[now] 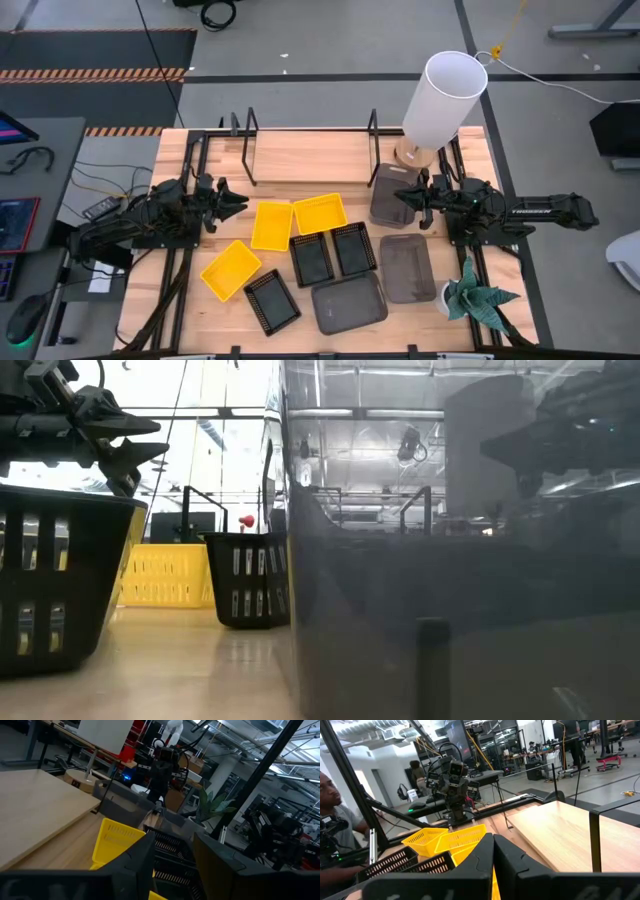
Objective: Stack baskets on shelf by color
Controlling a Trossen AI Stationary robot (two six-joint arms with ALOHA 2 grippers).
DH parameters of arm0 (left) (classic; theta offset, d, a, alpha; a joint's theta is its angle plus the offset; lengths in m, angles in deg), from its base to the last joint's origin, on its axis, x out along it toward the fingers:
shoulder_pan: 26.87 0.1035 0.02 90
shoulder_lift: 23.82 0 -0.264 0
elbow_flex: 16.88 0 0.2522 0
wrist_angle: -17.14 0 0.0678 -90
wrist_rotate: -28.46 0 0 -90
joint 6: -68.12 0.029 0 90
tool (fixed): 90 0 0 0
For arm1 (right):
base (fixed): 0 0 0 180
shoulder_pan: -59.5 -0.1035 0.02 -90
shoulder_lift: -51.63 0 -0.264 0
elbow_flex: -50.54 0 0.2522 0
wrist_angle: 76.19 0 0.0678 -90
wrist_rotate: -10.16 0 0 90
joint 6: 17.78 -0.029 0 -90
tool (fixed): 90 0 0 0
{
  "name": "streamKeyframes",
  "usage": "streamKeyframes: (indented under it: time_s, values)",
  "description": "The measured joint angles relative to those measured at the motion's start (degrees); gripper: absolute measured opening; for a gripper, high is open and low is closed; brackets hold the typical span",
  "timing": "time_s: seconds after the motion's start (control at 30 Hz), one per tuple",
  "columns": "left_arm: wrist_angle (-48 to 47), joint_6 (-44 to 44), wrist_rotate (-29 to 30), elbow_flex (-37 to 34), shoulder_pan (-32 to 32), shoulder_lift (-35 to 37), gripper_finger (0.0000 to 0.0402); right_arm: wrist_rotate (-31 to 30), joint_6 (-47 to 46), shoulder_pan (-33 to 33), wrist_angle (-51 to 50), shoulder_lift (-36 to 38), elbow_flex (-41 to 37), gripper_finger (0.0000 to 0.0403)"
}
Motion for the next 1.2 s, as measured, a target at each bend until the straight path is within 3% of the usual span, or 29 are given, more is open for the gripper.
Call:
streamKeyframes:
  time_s: [1.2]
  values:
    - [0.87, 0.02, 0.52, -0.01, 0.00, 0.00, 0.0142, 0.01, 0.01, 0.00, 0.01, 0.00, 0.00, 0.0014]
